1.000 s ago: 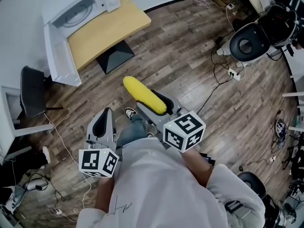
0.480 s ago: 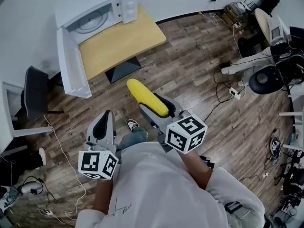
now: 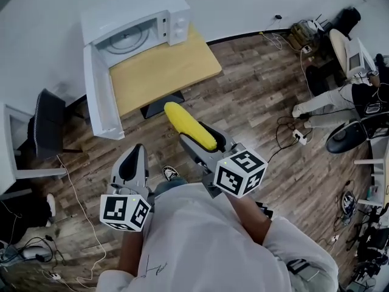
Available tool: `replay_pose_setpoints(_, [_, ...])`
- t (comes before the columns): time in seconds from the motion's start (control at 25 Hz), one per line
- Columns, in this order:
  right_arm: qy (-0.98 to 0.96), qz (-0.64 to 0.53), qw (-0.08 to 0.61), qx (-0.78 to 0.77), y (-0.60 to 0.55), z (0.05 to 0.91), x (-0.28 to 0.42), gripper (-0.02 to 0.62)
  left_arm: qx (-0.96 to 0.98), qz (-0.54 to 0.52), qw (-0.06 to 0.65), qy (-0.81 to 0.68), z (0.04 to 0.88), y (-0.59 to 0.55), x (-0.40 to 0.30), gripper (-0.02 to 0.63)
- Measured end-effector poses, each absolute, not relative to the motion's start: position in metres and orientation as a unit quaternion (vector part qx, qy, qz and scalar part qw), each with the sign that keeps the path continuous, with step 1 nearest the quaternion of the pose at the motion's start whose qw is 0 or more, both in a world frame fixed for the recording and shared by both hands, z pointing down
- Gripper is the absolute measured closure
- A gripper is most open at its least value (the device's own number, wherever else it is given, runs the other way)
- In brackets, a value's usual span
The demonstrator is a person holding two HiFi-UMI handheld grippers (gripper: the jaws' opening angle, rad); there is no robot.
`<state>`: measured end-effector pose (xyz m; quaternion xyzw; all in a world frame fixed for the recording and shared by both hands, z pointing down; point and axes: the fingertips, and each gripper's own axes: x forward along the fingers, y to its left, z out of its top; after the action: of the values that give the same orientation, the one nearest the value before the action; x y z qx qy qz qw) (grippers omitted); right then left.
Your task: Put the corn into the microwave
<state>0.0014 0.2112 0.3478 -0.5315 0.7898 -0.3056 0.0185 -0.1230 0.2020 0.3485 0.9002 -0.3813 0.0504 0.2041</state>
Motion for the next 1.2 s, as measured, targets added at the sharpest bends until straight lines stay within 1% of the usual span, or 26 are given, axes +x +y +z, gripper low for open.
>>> replay_pose_setpoints(0.2, [0.793, -0.308, 0.034, -0.524, 0.193, 0.344, 0.0, 0.331, 0.902, 0.045, 0.2, -0.38, 0.345, 0.189, -0.122, 0.614])
replay_pose_setpoints(0.72, [0.8, -0.294, 0.031, -0.521, 0.16, 0.339, 0.0, 0.331, 0.899, 0.04, 0.2, -0.388, 0.339, 0.172, -0.123, 0.614])
replay_pose_setpoints(1.2, [0.812, -0.318, 0.041, -0.489, 0.08, 0.347, 0.011, 0.331, 0.89, 0.045, 0.196, -0.409, 0.336, 0.099, -0.106, 0.614])
